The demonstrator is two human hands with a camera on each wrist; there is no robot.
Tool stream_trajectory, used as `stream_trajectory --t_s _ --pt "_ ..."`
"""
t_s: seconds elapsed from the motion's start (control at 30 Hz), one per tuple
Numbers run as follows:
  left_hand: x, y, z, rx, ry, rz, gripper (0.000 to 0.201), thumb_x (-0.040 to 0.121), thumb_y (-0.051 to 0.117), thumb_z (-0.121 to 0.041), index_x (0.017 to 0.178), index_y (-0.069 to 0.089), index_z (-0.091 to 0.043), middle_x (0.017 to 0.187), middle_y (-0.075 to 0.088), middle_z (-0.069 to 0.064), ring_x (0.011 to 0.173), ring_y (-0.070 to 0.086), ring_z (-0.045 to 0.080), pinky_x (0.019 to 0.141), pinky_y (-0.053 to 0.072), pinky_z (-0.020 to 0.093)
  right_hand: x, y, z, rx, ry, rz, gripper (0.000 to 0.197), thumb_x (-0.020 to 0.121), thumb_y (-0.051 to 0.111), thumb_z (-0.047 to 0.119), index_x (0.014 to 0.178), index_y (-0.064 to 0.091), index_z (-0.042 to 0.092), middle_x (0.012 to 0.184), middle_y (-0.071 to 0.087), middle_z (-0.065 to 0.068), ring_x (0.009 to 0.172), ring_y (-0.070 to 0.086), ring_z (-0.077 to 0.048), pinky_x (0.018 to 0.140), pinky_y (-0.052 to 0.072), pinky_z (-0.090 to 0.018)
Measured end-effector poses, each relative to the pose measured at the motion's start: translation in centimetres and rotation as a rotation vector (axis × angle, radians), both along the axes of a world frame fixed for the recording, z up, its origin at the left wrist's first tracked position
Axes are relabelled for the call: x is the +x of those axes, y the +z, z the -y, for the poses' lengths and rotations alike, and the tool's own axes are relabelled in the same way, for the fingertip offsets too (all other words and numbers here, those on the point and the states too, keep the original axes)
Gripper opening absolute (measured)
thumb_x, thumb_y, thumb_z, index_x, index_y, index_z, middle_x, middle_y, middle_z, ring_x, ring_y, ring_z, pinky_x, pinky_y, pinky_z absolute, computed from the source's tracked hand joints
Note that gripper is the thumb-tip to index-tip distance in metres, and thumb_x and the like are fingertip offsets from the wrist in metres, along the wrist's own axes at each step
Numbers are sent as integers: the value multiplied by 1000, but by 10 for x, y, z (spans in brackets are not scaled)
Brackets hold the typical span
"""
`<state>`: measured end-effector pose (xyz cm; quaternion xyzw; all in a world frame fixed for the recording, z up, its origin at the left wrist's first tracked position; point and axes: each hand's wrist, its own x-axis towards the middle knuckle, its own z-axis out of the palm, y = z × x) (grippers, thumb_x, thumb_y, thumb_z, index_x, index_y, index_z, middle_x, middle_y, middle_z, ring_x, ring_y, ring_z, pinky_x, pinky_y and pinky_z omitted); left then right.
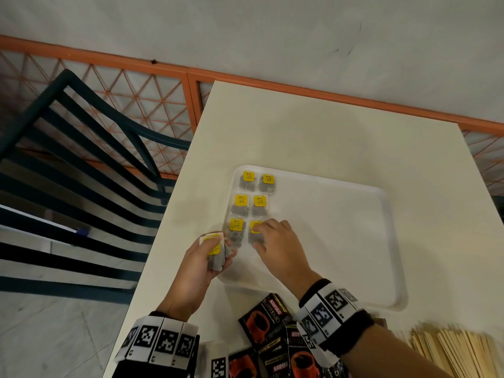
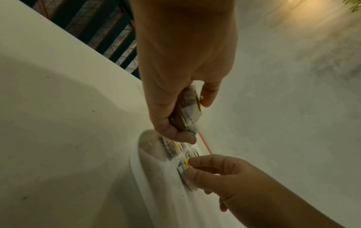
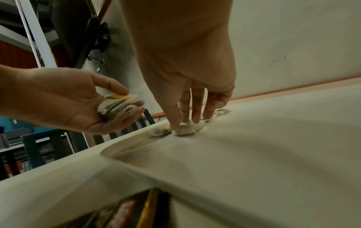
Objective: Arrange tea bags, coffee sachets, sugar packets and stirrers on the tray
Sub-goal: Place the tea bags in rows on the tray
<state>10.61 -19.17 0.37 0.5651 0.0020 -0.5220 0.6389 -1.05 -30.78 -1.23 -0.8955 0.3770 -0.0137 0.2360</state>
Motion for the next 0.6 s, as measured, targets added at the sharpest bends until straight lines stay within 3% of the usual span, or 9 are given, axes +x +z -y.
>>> stream_trajectory --t_s 0.17,0.3,0.37,0.43,0.6 --pt "-2 3 2 -62 -16 -54 26 92 33 -4 100 58 -5 86 63 14 76 63 25 78 55 33 1 -6 -2 7 3 -3 32 89 54 28 118 58 16 119 58 -2 107 46 -25 92 39 -32" --pt "-3 0 0 -52 -49 45 20 96 41 -5 102 60 -4 86 67 12 83 65 26 78 57 31 1 0 -6 35 -84 242 23 91 54 27 104 65 12 103 65 -5 91 54 -22 83 39 -27" --pt "-4 0 -2 -71 -71 75 18 93 48 -7 102 62 -5 84 70 8 84 67 23 78 57 29 2 11 -13 180 -125 391 19 91 57 26 96 67 10 92 65 -3 76 51 -4 72 38 -18" --pt "-6 1 -4 -93 -88 98 18 89 52 -6 102 65 -8 87 73 4 84 69 17 75 57 27 4 20 -22 395 -137 438 19 86 64 29 95 66 13 87 65 3 71 52 5 65 40 -10" --pt "-7 -1 -7 -66 -75 91 19 88 53 -10 100 67 -8 86 74 3 80 68 13 71 58 26 7 21 -31 632 -246 532 19 75 75 22 88 62 21 81 58 14 66 49 4 64 41 -9"
